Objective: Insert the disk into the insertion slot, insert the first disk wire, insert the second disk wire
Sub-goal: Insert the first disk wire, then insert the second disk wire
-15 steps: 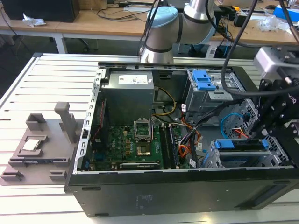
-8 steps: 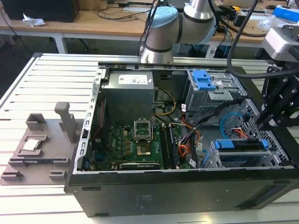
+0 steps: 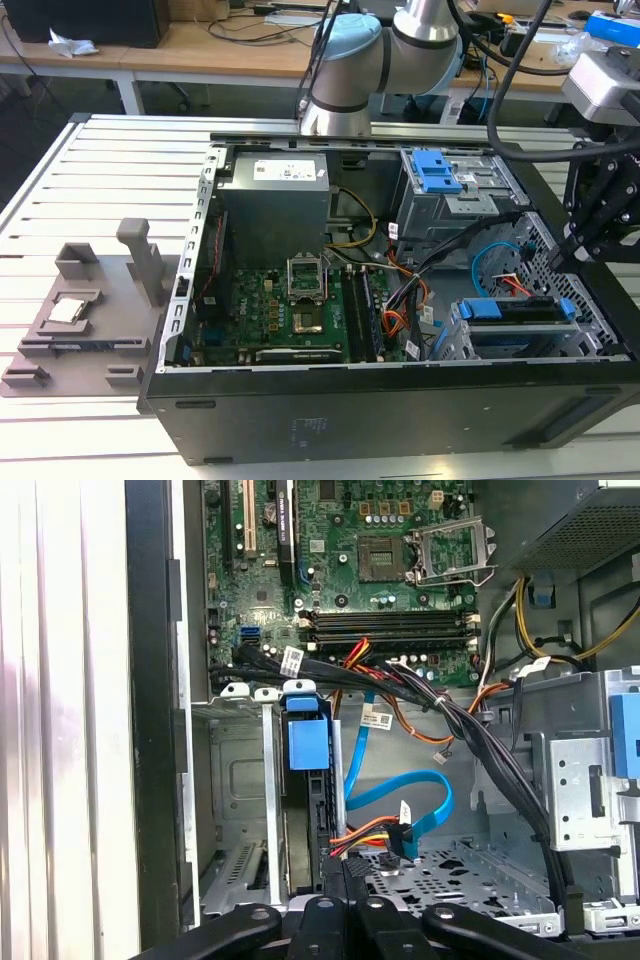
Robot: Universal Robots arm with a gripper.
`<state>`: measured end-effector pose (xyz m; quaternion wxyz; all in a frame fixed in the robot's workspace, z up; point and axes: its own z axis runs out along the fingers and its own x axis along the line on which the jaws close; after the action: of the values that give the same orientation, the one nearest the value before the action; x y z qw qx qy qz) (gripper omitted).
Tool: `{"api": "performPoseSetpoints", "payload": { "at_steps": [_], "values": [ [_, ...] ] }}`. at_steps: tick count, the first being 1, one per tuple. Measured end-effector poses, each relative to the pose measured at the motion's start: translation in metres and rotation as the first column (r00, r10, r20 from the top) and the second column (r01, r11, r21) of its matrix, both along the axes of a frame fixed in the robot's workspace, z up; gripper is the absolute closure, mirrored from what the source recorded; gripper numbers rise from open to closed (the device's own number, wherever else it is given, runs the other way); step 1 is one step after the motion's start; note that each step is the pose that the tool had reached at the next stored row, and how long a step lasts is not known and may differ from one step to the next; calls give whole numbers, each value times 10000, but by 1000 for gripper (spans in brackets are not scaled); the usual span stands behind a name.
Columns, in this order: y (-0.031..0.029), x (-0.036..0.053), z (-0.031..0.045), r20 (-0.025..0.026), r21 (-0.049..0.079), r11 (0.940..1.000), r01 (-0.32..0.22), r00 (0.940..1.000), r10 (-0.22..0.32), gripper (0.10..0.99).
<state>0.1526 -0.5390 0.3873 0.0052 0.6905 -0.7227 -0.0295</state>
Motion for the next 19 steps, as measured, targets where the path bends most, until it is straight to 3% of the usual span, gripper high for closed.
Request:
{"api": "performPoseSetpoints", "payload": {
  "at_steps": [19],
  "values": [
    [0, 0, 5, 0, 0, 10000, 0, 10000, 0, 973]
  ]
}}
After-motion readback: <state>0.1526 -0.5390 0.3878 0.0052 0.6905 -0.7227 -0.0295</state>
